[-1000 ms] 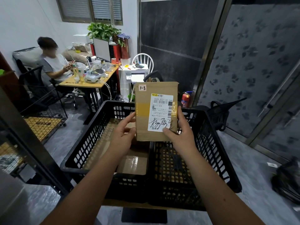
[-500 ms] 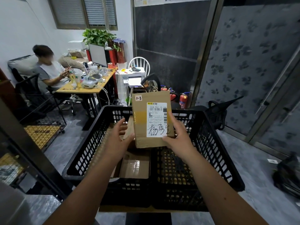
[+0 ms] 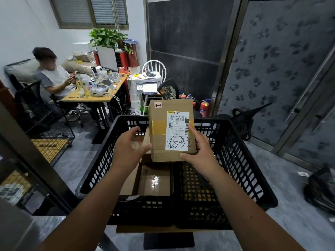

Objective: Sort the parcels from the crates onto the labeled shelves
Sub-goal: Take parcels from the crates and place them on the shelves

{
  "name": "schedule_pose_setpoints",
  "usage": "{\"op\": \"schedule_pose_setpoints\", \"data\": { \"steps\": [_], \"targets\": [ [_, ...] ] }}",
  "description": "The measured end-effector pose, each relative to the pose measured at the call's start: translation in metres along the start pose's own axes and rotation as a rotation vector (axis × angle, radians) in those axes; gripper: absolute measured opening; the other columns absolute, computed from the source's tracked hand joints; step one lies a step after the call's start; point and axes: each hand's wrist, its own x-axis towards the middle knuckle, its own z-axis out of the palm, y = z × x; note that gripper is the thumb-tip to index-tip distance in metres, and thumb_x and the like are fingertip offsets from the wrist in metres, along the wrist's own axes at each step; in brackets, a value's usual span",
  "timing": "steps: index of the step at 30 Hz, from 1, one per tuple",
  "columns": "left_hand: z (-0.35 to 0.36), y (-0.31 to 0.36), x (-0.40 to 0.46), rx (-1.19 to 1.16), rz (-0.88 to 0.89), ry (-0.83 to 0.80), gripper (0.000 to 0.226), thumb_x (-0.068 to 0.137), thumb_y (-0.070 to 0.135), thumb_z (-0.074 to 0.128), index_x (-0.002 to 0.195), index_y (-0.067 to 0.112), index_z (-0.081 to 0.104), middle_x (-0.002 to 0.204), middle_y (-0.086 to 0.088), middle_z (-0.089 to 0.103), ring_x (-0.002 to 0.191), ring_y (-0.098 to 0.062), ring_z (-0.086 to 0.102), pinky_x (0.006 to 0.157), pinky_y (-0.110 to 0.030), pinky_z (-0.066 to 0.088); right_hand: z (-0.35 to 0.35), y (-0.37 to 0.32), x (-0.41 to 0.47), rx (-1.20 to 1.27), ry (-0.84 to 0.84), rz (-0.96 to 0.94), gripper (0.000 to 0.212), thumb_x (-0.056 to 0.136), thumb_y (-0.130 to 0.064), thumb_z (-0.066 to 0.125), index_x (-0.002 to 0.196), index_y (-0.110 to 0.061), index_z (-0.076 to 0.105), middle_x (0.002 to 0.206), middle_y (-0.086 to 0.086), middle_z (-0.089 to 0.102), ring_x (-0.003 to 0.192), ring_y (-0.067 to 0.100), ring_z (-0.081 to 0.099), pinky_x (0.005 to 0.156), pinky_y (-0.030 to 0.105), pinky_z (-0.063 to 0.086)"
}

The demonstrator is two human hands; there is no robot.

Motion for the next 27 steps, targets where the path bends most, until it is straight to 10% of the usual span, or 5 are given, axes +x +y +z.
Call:
{"op": "schedule_pose_setpoints", "data": {
  "steps": [3,12,20,27],
  "targets": [
    [-0.006,0.000,-0.001,0.025,0.007,0.021,0.084,0.075,0.039,0.092,0.148,0.030,0.052,0.140,0.005,0.059,0.130,-0.016,0.054,0.109,-0.050,0.049,0.002,-0.001,0.005,-0.005,-0.018,-0.041,0.107,0.078,-0.005,0.087,0.149,-0.065,0.033,0.149,-0.012,0.033,0.132,0.001,0.040,0.089,-0.004,0.033],
    [-0.029,0.026,-0.016,0.160,-0.068,0.223,0.082,0.076,0.034,0.093,0.147,0.024,0.055,0.139,0.001,0.058,0.124,-0.010,0.051,0.101,-0.035,0.047,0.005,-0.014,0.050,0.043,-0.244,-0.156,0.108,0.076,0.001,0.086,0.154,-0.055,0.037,0.147,-0.010,0.030,0.123,-0.007,0.041,0.080,-0.009,0.033],
    [-0.037,0.072,-0.058,0.399,-0.187,0.434,0.087,0.073,0.048,0.092,0.148,0.027,0.054,0.148,-0.001,0.056,0.135,-0.023,0.051,0.107,-0.044,0.046,0.007,-0.025,0.083,0.081,-0.489,-0.328,0.107,0.078,-0.011,0.089,0.149,-0.068,0.032,0.148,-0.016,0.027,0.135,0.011,0.040,0.109,0.026,0.041],
    [-0.044,0.113,-0.145,0.748,-0.336,0.600,0.097,0.063,0.056,0.093,0.148,0.029,0.053,0.148,0.000,0.057,0.135,-0.025,0.051,0.111,-0.051,0.046,0.011,-0.032,0.054,0.035,-0.730,-0.515,0.101,0.085,-0.010,0.082,0.154,-0.061,0.028,0.147,-0.020,0.021,0.131,0.007,0.034,0.093,0.010,0.032]
  ]
}}
